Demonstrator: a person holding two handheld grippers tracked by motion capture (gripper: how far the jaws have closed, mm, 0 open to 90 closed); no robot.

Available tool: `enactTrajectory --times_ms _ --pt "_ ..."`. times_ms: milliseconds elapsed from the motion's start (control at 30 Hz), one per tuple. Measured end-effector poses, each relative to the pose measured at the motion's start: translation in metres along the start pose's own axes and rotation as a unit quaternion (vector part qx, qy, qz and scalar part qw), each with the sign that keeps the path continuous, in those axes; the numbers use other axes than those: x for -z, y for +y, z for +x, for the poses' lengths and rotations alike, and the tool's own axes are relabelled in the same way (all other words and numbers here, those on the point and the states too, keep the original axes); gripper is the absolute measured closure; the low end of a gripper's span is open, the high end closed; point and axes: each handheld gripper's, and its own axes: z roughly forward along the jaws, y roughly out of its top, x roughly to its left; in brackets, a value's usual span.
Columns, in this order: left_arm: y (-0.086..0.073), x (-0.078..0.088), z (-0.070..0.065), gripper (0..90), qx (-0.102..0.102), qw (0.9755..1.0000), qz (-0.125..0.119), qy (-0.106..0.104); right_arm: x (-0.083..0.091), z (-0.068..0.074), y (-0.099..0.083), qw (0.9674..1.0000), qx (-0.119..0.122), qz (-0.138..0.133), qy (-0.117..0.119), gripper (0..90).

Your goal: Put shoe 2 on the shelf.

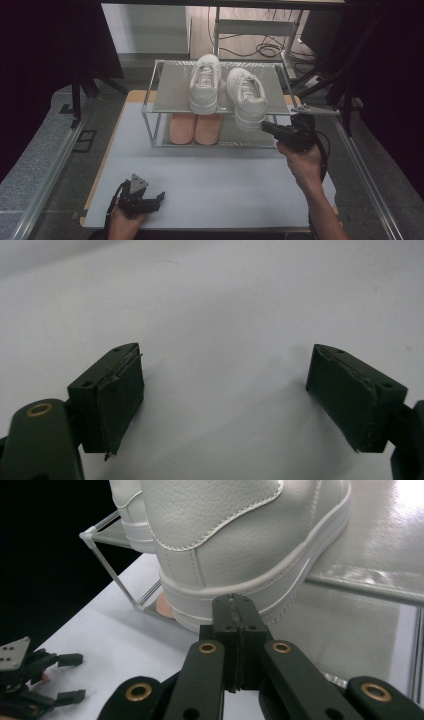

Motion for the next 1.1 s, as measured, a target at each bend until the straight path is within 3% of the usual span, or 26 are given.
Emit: enactTrajectory --times_ms 367,800,1100 --pt "0.000 0.000 0.000 15.5 0.000 1.0000 0.000 0.000 -0.036 0.012 0.011 1.0000 0.002 -0.003 0.000 89.8" --pt "0.000 0.000 0.000 15.5 0.000 1.0000 0.000 0.000 -0.074 0.011 0.023 0.9999 -0.003 -0.011 -0.007 89.8" --pt "0.000 0.000 0.000 15.5 0.000 1.0000 0.000 0.000 -0.081 0.011 0.025 1.0000 -0.002 -0.009 -0.001 89.7"
